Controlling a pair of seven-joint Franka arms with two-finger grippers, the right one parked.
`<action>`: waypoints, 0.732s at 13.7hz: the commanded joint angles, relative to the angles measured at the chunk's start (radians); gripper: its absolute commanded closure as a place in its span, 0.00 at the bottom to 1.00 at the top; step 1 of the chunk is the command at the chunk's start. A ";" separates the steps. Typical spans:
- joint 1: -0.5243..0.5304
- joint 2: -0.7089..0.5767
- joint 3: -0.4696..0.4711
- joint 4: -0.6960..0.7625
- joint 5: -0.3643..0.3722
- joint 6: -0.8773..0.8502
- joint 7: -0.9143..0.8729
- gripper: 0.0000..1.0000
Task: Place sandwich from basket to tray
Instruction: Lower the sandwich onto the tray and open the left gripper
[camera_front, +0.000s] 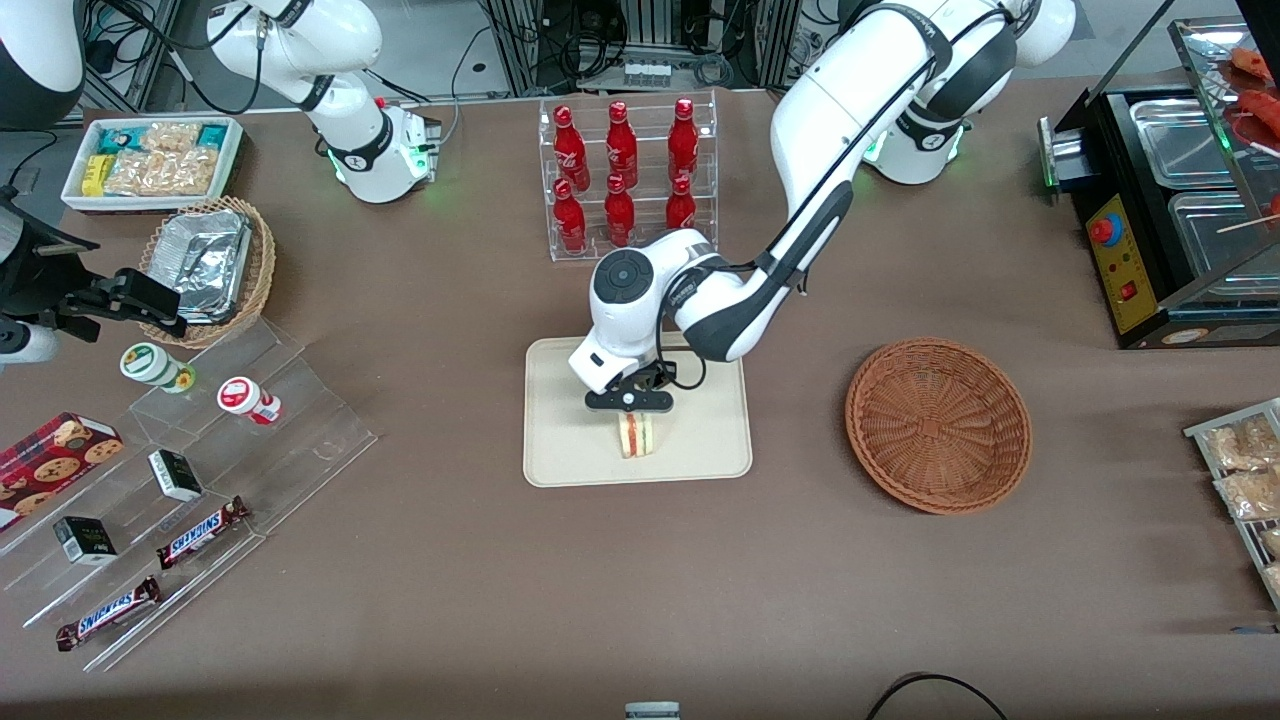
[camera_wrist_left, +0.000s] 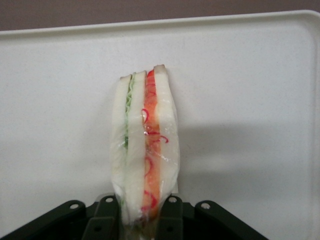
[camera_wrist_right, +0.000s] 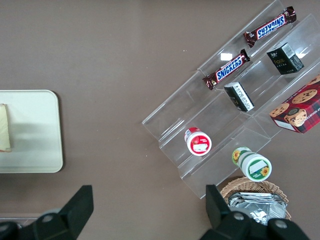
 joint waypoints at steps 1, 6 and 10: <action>-0.018 0.006 0.014 0.026 0.021 -0.001 -0.030 0.00; -0.007 -0.077 0.014 0.025 0.008 -0.049 -0.034 0.00; 0.037 -0.193 0.014 0.023 -0.005 -0.157 -0.068 0.00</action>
